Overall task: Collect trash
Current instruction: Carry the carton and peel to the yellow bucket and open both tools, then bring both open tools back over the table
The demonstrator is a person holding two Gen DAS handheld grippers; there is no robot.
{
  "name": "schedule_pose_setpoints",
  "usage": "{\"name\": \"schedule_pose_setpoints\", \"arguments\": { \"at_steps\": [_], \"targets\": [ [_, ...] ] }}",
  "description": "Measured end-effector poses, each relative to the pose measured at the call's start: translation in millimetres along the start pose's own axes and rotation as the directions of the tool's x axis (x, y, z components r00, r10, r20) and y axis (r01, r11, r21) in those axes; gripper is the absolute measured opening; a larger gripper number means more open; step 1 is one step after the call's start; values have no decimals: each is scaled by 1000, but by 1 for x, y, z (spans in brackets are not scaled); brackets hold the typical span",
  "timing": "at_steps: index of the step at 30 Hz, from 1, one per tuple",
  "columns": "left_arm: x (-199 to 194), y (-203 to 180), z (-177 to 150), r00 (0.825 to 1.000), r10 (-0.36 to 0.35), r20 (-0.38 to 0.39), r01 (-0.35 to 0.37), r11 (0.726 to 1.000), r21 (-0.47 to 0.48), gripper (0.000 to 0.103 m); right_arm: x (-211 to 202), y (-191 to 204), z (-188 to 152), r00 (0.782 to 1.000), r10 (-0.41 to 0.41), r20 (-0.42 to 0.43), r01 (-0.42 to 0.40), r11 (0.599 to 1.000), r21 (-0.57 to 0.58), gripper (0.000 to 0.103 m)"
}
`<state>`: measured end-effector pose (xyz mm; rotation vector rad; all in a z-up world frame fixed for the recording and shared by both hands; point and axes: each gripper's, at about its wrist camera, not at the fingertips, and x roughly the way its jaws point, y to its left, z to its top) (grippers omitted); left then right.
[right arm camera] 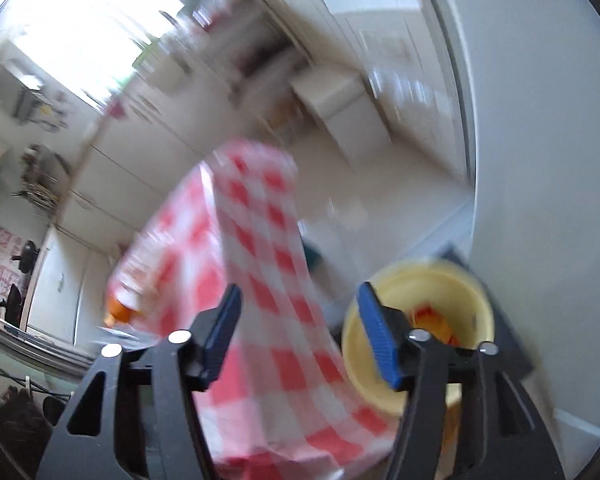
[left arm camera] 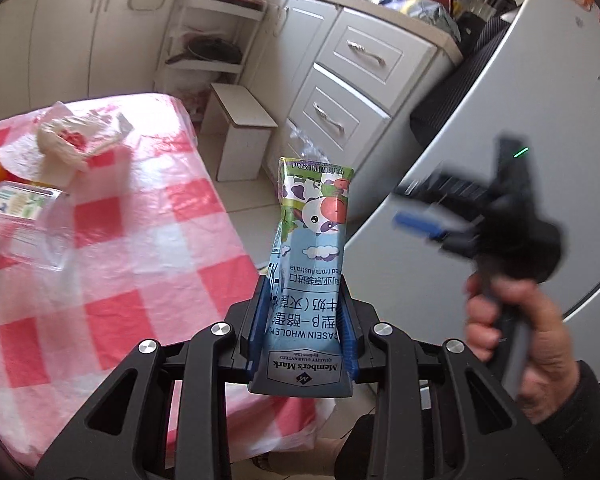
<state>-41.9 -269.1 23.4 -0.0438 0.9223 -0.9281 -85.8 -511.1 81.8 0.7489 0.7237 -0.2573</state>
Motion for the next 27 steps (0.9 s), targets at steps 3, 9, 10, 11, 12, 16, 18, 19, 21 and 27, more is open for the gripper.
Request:
{"name": "schedule_pose_setpoints", "arguments": {
  "at_steps": [3, 9, 10, 11, 12, 16, 18, 19, 21, 27],
  "targets": [
    [28, -14, 0, 999, 5, -35, -5, 1000, 5, 30, -42, 17, 9, 984, 66, 166, -57, 997, -57, 79],
    [97, -50, 2, 991, 16, -135, -12, 999, 30, 30, -59, 9, 18, 964, 117, 239, -113, 993, -31, 80],
    [109, -54, 1, 988, 18, -154, -13, 999, 35, 31, -58, 4, 19, 965, 119, 232, -118, 993, -18, 80],
    [123, -59, 1, 983, 21, -180, -14, 999, 39, 34, -56, 0, 20, 967, 121, 225, -122, 992, -10, 80],
    [133, -61, 1, 980, 26, -199, -19, 999, 36, 36, -54, -2, 21, 968, 124, 217, -125, 992, -7, 80],
    [146, -66, 2, 975, 42, -216, -37, 999, 25, 42, -55, 3, 24, 969, 137, 206, -137, 990, -14, 80],
    [131, -67, 4, 980, 58, -188, -50, 998, 48, 49, -59, 7, 24, 968, 152, 202, -151, 988, -22, 80],
    [123, -66, 5, 982, 80, -173, -70, 996, 62, 55, -60, 10, 24, 966, 162, 201, -160, 987, -26, 80],
    [102, -61, 7, 982, 128, -136, -118, 990, 83, 63, -60, 19, 23, 964, 175, 200, -170, 985, -43, 80],
    [30, -32, 6, 969, 246, -27, -243, 967, 80, 82, -57, 43, 15, 965, 188, 185, -171, 980, -106, 84]
  ]
}}
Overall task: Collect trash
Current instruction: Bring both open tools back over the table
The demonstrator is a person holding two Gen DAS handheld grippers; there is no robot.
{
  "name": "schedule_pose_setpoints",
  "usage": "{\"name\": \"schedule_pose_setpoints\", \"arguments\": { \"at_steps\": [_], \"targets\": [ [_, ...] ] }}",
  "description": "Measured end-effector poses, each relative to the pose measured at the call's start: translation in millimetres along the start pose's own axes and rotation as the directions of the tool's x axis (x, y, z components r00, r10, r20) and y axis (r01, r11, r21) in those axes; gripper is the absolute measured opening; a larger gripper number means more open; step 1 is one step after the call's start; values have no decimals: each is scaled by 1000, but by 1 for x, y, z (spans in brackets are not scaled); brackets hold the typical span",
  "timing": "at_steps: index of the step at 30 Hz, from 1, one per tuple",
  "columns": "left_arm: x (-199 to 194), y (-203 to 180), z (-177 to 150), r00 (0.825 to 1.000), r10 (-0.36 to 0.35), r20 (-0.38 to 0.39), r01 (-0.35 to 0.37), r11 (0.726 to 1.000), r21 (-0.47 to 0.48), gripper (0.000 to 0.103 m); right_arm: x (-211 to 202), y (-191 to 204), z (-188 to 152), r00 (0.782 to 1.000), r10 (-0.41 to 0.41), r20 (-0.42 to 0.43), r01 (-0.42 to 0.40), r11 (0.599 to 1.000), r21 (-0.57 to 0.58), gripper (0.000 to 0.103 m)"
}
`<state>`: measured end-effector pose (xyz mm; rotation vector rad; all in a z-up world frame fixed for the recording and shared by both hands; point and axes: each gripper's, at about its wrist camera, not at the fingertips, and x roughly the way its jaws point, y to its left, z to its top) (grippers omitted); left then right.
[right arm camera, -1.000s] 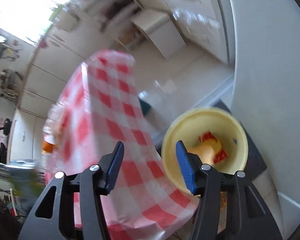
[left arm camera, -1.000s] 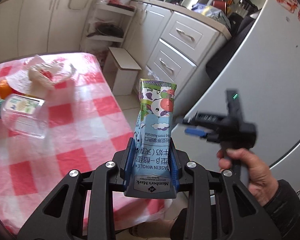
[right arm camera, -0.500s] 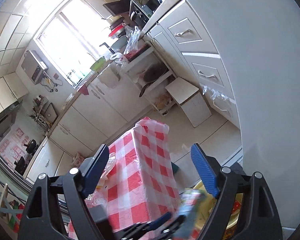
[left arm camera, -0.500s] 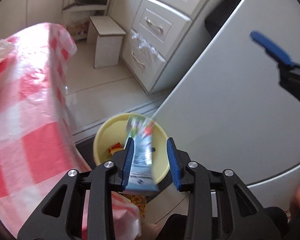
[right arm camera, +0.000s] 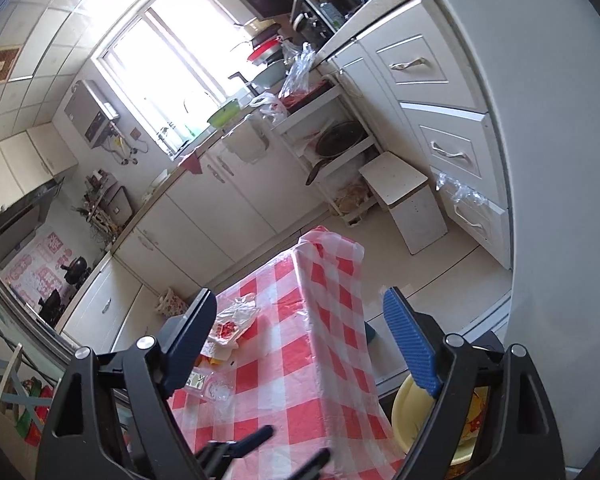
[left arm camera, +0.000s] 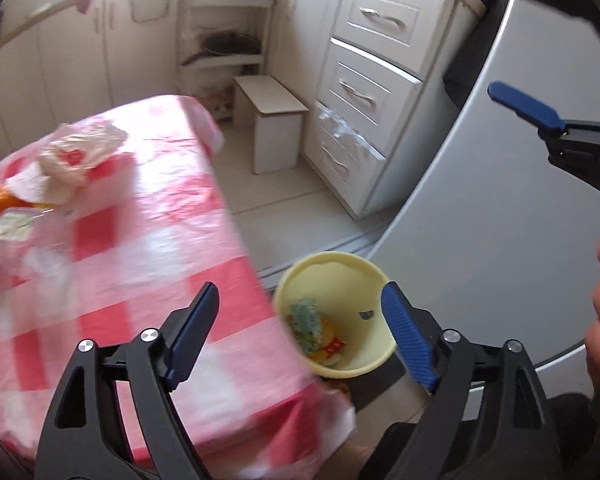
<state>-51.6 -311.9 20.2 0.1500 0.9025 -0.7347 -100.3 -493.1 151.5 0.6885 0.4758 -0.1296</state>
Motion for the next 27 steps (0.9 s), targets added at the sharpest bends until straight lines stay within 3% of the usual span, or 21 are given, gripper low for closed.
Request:
{"name": "schedule_pose_setpoints", "arguments": {
  "at_steps": [7, 15, 27],
  "targets": [
    [-57, 72, -24, 991, 118, 60, -111, 989, -101, 87, 27, 22, -18, 997, -34, -70, 28, 997, -75, 85],
    [-90, 143, -55, 986, 143, 86, -120, 964, -236, 87, 49, 60, -57, 985, -80, -153, 44, 974, -224, 87],
    [-96, 193, -73, 987, 146, 69, -113, 928, -355, 87, 89, 102, -99, 967, -122, -223, 43, 943, -331, 87]
  ]
}}
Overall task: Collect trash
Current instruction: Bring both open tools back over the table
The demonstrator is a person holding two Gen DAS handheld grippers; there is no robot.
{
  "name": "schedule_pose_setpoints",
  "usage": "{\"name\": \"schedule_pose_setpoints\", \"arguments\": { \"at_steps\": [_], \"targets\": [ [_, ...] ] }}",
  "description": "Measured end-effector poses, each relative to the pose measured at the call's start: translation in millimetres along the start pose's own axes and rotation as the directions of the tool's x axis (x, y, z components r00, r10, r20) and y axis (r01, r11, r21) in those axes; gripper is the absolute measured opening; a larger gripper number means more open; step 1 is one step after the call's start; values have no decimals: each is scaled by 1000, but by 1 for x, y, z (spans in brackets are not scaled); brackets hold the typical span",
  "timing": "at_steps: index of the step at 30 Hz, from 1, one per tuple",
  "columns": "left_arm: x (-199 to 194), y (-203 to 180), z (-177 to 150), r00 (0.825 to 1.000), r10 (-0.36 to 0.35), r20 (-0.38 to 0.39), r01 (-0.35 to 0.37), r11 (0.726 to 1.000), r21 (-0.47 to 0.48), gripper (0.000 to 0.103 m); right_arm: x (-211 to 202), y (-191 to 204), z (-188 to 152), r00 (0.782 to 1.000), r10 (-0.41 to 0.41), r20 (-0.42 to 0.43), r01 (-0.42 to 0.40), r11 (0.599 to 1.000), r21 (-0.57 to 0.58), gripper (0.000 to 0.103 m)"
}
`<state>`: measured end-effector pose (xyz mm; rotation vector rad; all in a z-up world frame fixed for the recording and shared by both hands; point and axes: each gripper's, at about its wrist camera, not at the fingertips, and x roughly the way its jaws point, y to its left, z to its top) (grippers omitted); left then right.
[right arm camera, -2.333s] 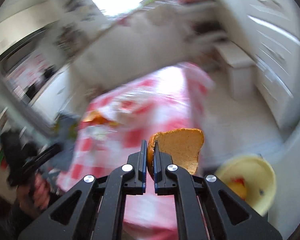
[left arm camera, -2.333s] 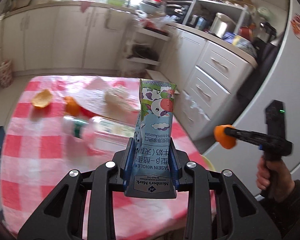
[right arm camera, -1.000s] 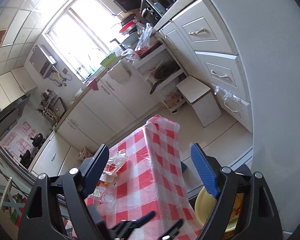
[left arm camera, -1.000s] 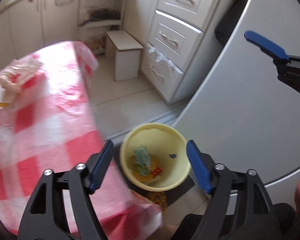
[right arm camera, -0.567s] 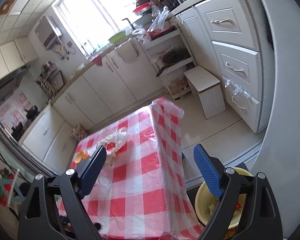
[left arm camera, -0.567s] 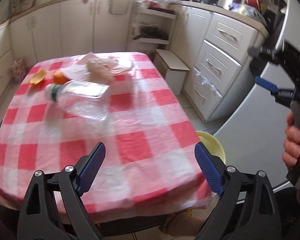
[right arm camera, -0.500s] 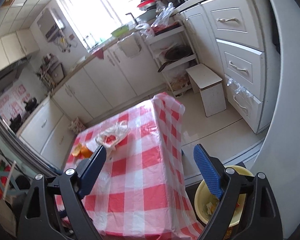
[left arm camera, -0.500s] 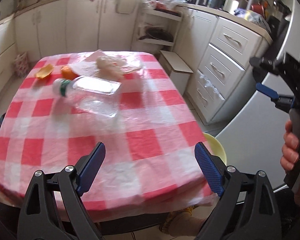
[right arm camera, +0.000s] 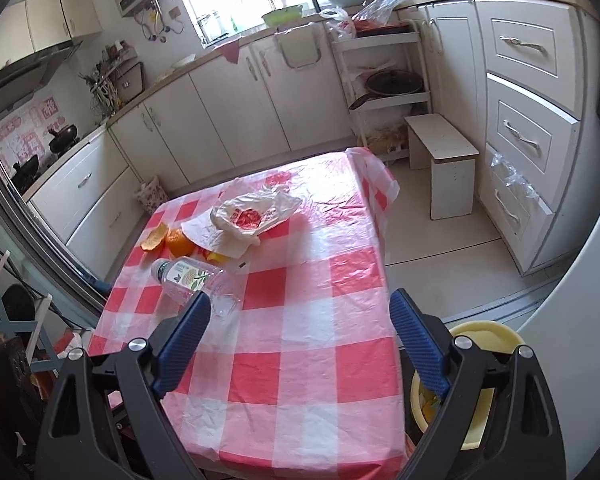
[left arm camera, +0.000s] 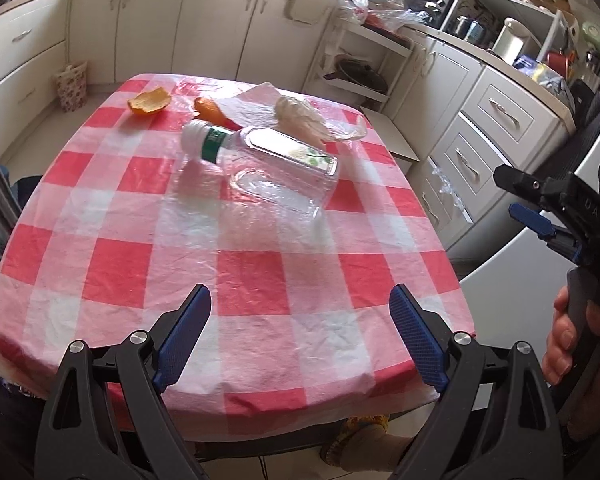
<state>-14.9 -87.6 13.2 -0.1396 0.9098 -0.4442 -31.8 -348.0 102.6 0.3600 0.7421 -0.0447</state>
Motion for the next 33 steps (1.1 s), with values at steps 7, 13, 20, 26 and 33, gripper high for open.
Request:
{"name": "schedule_pose_setpoints", "arguments": {
  "at_steps": [7, 13, 20, 26, 33],
  "targets": [
    [5, 12, 1, 1000, 21, -16, -21, 999, -41, 87, 13, 15, -4, 1000, -16, -25, 14, 999, -44, 87],
    [9, 10, -1, 999, 28, -32, -29, 999, -30, 87, 13, 17, -5, 999, -17, -29, 15, 998, -61, 87],
    [15, 9, -4, 998, 39, -53, -41, 999, -29, 87, 11, 16, -5, 1000, -10, -25, 8, 999, -52, 88],
    [18, 12, -5, 997, 43, -64, -45, 998, -40, 87, 12, 16, -6, 1000, -11, -29, 9, 998, -57, 88],
    [22, 17, -4, 996, 49, -77, -54, 997, -57, 88, 15, 19, -7, 999, -13, -38, 11, 998, -63, 88]
  ]
}}
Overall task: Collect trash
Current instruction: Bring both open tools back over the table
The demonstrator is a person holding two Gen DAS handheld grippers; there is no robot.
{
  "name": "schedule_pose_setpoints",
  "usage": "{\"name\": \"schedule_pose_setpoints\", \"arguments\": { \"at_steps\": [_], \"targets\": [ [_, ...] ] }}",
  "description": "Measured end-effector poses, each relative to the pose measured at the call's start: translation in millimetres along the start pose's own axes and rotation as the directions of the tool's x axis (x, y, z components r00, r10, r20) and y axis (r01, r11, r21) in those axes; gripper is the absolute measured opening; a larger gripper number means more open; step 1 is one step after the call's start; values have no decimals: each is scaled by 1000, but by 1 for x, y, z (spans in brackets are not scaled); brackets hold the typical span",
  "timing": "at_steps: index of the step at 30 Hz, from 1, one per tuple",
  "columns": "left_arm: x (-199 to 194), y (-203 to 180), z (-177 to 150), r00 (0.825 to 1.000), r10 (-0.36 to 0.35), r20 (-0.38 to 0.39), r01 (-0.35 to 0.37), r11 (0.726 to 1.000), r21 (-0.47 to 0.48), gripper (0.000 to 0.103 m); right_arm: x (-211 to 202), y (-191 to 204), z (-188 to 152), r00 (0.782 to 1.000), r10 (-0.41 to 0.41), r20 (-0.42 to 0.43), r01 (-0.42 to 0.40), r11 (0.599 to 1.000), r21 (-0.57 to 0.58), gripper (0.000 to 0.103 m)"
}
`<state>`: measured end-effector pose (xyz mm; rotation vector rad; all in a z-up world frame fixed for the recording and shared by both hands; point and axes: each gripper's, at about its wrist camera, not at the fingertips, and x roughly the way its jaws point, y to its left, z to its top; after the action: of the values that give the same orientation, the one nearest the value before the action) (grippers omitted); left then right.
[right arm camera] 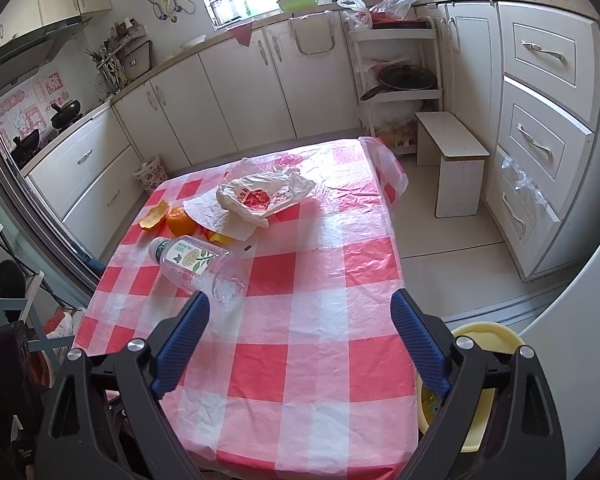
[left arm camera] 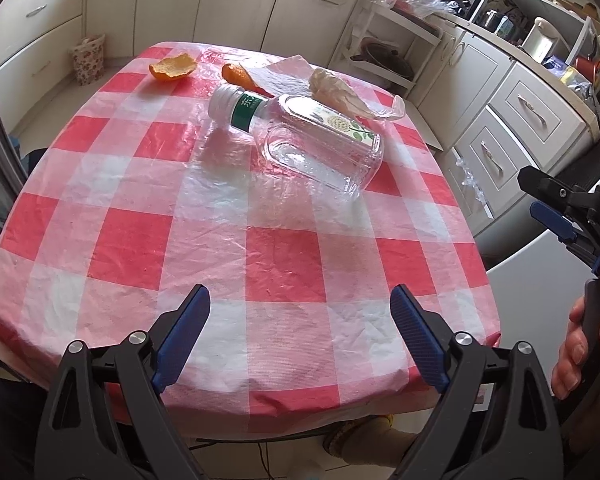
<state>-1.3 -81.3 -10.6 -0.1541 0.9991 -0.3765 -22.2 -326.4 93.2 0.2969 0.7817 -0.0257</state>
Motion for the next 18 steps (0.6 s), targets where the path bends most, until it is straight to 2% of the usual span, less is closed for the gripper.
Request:
{"name": "schedule_pose_setpoints", "arguments": {
  "at_steps": [18],
  "targets": [
    [6, 6, 0, 1000, 13, -18, -13, 1000, -17, 88, 4, 5, -2, 1000, 0, -13, 0, 1000, -25, 89]
  ]
}}
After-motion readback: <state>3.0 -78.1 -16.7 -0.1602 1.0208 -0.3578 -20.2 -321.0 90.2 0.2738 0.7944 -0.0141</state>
